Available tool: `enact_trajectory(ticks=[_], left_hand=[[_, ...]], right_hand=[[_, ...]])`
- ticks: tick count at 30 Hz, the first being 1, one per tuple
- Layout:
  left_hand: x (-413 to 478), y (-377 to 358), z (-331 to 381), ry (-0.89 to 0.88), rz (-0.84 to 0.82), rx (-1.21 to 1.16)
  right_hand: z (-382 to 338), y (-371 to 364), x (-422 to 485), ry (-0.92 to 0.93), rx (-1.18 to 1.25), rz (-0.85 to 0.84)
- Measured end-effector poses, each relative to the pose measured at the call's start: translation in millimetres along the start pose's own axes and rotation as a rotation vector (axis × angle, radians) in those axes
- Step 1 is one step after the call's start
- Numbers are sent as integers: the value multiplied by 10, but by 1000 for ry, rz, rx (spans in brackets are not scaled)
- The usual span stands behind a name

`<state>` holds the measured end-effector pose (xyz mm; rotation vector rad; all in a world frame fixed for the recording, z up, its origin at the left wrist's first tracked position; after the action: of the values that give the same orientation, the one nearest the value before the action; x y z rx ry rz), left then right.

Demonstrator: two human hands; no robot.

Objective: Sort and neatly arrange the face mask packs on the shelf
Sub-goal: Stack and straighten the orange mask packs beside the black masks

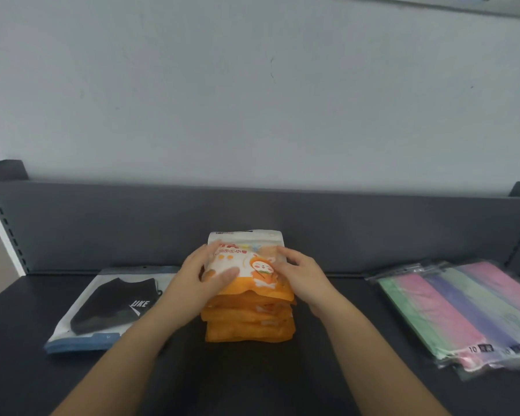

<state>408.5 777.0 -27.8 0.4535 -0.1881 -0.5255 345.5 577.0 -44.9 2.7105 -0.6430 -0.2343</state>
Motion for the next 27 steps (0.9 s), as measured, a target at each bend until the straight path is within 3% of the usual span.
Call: enact_trajectory(ticks=[2,4,10,18,24,27], left_hand=[[32,-42,-92,144,-50,-170],[45,-134,-173,236,-127,-161],[140,-171,23,201,-99,-272],[224,-210,64,233,-39,-281],[233,-280,-17,332,122,-544],[231,-475,2,453,21,-764]], right_hand=[[5,-21,-11,-12,30,-3],[10,-54,-19,-26,49,-16],[105,-99,36,-97,80,-52],[163,156,125,-69,222,61],[206,323,103,-92,468,49],[259,477,77,-94,518,37]])
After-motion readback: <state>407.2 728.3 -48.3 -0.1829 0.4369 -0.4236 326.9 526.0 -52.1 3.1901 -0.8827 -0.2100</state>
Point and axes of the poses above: each hand's wrist, its own x-axis towards the middle knuckle, its own y-axis out of the back of the hand, z = x × y, the point moved 8 cm from there along x, towards the middle knuckle, and after that the axes turned 1 degree about -x, right-handed, at the moved point
